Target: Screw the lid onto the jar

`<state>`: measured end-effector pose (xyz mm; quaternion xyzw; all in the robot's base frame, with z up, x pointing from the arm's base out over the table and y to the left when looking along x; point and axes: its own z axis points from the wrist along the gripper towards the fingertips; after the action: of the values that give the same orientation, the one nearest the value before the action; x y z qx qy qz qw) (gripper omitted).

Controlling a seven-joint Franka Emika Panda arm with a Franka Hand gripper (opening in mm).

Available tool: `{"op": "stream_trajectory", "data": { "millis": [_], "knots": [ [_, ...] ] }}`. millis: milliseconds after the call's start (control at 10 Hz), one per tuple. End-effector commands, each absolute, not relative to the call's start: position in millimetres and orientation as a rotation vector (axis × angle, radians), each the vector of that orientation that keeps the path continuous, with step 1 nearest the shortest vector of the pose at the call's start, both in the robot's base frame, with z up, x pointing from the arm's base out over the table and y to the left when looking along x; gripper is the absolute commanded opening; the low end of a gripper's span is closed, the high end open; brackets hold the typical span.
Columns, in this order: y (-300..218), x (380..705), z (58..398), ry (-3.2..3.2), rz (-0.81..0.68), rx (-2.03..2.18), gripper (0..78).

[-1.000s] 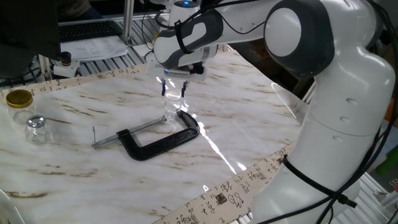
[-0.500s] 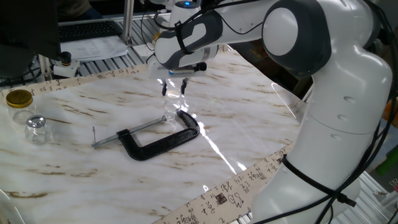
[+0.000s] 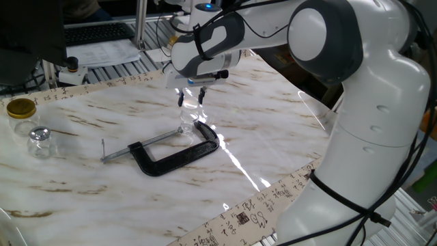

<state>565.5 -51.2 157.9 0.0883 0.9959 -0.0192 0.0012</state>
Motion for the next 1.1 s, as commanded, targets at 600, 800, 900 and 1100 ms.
{"op": "stream_trajectory", "data": {
  "millis": [600,800,900,1100],
  "knots": [
    [-48.7,556.3,156.6,3.124,-0.043,0.284,1.1],
    [-48.0,554.2,155.2,3.124,-0.041,0.287,1.1],
    [-47.7,553.2,154.6,3.122,-0.041,0.288,1.1],
    [-47.3,552.1,153.7,3.121,-0.041,0.288,1.1]
  ]
}}
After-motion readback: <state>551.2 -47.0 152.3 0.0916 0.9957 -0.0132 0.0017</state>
